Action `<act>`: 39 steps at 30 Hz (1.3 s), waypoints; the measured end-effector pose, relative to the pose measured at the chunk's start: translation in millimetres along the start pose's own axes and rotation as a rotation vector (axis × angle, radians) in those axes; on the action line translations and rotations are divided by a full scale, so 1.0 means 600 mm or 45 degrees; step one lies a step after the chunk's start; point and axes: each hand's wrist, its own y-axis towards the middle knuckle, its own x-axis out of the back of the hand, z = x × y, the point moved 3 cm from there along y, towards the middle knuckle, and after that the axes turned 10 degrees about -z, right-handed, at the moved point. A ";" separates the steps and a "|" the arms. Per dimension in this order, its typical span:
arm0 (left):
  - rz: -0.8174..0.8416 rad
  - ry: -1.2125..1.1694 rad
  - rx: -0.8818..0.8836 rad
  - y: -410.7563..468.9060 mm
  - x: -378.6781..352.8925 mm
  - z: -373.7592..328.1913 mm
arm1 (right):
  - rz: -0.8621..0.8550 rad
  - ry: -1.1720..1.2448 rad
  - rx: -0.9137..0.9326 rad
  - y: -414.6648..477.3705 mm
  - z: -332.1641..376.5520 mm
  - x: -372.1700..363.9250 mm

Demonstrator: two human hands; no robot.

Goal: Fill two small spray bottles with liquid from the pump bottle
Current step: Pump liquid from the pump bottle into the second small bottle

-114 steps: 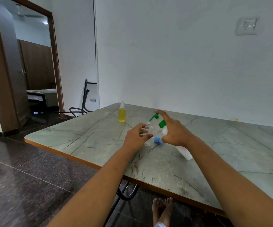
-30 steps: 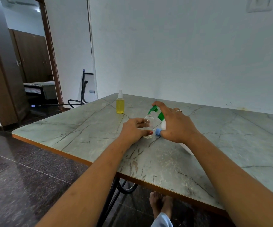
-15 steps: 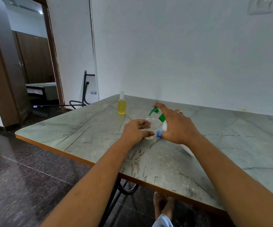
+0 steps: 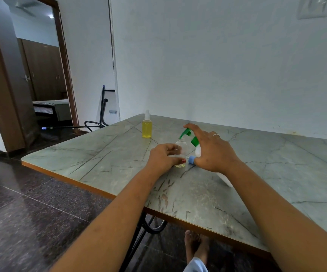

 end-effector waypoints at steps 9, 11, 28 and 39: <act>-0.076 0.034 -0.066 -0.007 -0.004 -0.002 | -0.011 -0.011 -0.006 0.002 0.003 0.002; -0.084 0.043 -0.079 -0.008 -0.003 -0.003 | -0.005 -0.047 0.006 -0.001 0.002 0.002; -0.089 0.044 -0.091 -0.007 -0.004 -0.003 | -0.040 -0.272 0.030 0.003 0.030 0.019; -0.079 0.042 -0.079 -0.008 -0.003 -0.005 | -0.021 -0.106 -0.071 -0.001 0.016 0.005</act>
